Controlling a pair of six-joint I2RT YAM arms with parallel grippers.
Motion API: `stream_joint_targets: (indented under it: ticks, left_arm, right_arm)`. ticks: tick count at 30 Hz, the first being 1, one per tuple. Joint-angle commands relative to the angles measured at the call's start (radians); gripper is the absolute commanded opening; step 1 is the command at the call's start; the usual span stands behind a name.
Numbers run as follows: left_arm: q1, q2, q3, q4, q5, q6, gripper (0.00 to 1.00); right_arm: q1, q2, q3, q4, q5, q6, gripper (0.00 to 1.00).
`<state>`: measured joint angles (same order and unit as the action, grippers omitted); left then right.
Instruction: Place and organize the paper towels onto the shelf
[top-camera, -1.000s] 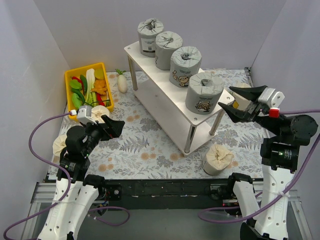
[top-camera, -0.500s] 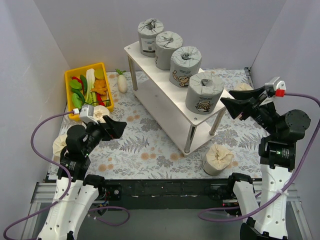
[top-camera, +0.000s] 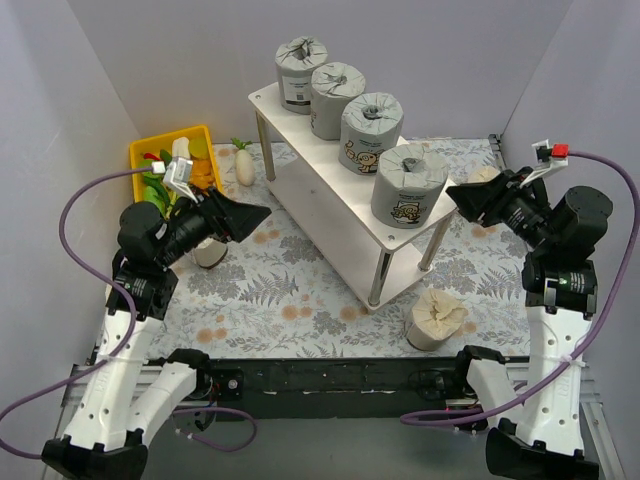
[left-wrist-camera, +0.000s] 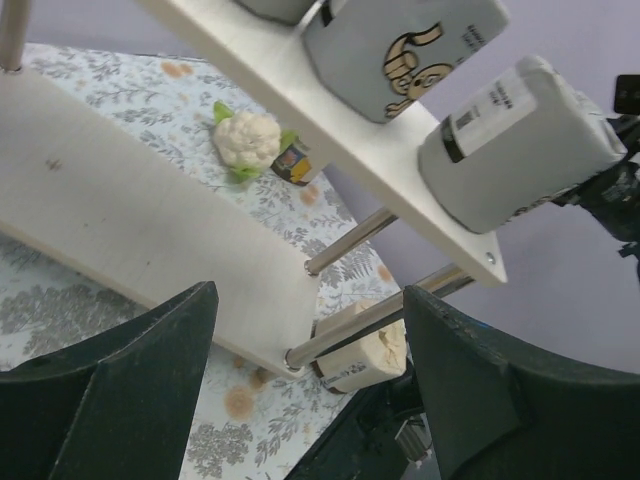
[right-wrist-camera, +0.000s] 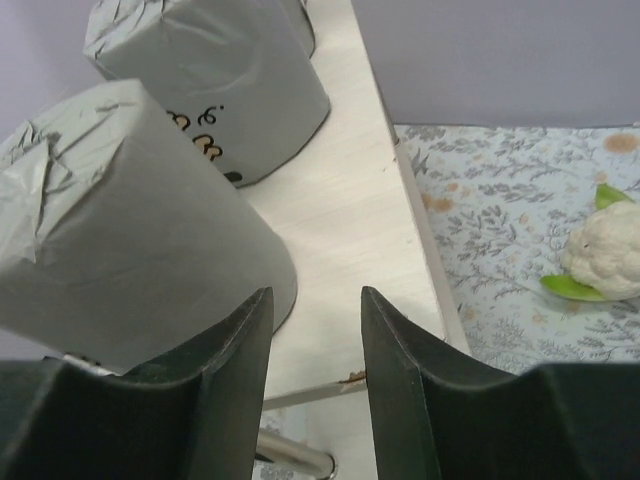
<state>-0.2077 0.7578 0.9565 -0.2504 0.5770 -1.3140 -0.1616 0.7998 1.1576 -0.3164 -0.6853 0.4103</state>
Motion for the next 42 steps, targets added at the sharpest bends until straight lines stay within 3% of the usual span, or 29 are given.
stream_joint_targets:
  ticks: [1,13,18,31,42]
  left_arm:
    - [-0.056,0.084,0.123,0.042,0.069,-0.025,0.73]
    - [-0.452,0.331,0.352,0.043,-0.152,0.025,0.73]
    - [-0.608,0.46,0.462,0.045,-0.215,0.061,0.72]
    - [-0.69,0.589,0.516,0.134,-0.29,0.078,0.75]
    - [-0.694,0.581,0.521,0.137,-0.405,0.143,0.79]
  right_arm:
    - [0.0,-0.054,-0.024,0.002,-0.088,0.005,0.47]
    - [0.007,-0.086,-0.024,0.072,-0.252,0.096,0.44]
    - [0.008,-0.108,-0.024,0.076,-0.218,0.122,0.43]
    - [0.007,-0.122,-0.033,0.085,-0.214,0.182,0.41]
    - [0.007,-0.116,-0.048,0.089,-0.192,0.199,0.41]
